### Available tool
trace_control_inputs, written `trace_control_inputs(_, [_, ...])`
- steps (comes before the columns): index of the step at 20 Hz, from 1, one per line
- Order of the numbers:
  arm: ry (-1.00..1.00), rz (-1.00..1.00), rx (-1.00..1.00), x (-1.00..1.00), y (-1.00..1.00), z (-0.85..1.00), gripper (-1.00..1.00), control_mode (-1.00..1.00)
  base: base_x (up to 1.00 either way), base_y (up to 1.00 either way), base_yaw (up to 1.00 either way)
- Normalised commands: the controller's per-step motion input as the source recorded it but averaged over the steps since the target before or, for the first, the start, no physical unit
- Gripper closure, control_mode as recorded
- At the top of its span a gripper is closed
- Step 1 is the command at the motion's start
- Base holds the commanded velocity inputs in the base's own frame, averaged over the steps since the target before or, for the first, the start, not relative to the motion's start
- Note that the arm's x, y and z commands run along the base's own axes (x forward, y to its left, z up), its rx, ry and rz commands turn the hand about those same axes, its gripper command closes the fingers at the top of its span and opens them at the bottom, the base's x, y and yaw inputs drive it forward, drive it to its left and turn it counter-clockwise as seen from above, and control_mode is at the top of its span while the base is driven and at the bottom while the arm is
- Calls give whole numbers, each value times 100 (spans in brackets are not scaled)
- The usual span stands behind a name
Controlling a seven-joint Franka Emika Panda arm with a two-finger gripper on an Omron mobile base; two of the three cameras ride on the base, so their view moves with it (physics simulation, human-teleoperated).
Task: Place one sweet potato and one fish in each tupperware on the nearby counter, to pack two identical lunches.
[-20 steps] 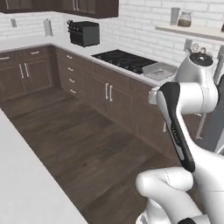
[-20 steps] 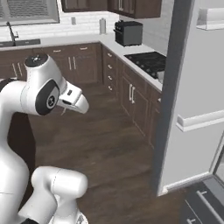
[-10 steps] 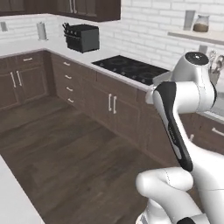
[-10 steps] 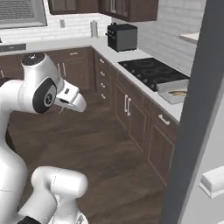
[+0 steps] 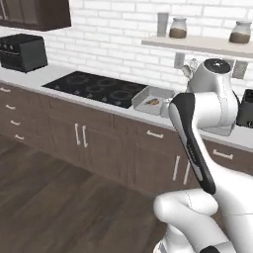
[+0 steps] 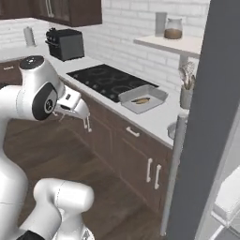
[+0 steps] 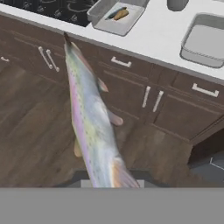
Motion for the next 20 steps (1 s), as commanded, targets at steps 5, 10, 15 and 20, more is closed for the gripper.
trace_control_inputs(5, [0,0,0,0,0,0,100,100,76,48,-73])
trace_control_inputs(10, [0,0,0,0,0,0,100,100,68,48,-75])
trace_control_inputs(15, [0,0,0,0,0,0,100,100,86,19,-68])
trace_control_inputs(20, [0,0,0,0,0,0,100,100,100,0,-56])
